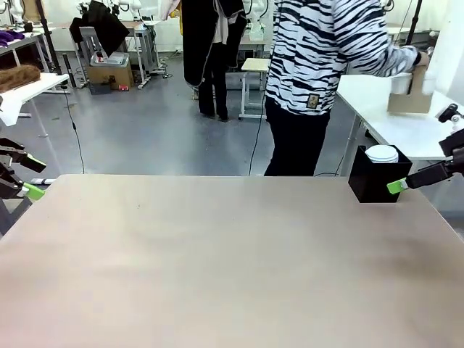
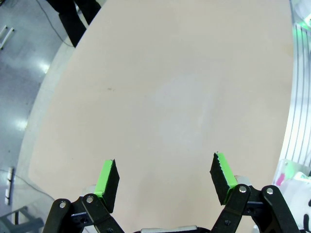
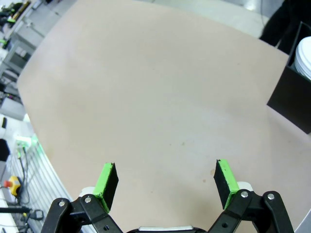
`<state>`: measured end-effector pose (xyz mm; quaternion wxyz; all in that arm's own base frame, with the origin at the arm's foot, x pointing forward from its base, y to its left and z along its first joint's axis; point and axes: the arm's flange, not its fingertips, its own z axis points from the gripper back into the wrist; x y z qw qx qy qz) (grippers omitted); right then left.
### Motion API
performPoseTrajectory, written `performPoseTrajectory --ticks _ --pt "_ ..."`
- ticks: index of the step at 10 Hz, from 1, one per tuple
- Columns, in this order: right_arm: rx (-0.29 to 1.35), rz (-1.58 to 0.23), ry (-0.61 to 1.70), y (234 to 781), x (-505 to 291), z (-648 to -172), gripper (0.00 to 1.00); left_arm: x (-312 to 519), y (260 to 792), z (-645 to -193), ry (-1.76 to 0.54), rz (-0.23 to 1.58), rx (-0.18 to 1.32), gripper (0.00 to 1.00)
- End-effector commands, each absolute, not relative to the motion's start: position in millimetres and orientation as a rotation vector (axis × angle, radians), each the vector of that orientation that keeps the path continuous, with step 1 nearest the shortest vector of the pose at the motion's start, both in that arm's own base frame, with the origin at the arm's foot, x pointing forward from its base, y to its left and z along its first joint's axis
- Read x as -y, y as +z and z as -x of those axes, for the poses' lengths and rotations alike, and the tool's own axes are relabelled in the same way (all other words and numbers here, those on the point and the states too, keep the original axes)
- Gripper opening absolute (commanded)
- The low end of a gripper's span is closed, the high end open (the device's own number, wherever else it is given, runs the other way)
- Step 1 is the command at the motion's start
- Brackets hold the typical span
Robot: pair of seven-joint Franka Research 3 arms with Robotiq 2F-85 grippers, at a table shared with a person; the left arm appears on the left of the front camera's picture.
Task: Pour a drink into a cup and package it in a carrier.
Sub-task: Insert the held 600 ml Paper Cup into the Cup Carrier.
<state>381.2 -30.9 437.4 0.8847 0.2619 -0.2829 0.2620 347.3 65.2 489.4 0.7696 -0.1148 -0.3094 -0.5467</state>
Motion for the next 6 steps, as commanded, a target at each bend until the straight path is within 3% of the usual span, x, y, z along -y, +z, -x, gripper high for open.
performPoseTrajectory --ticks 1,6 --pt "0.593 -0.533 0.549 433.8 32.4 -381.9 1.00 -65.1 490.0 -347.9 -1.187 0.268 0.685 0.94" --pt "0.593 -0.533 0.549 433.8 32.4 -381.9 1.00 -65.1 490.0 -347.9 -1.187 0.268 0.685 0.94"
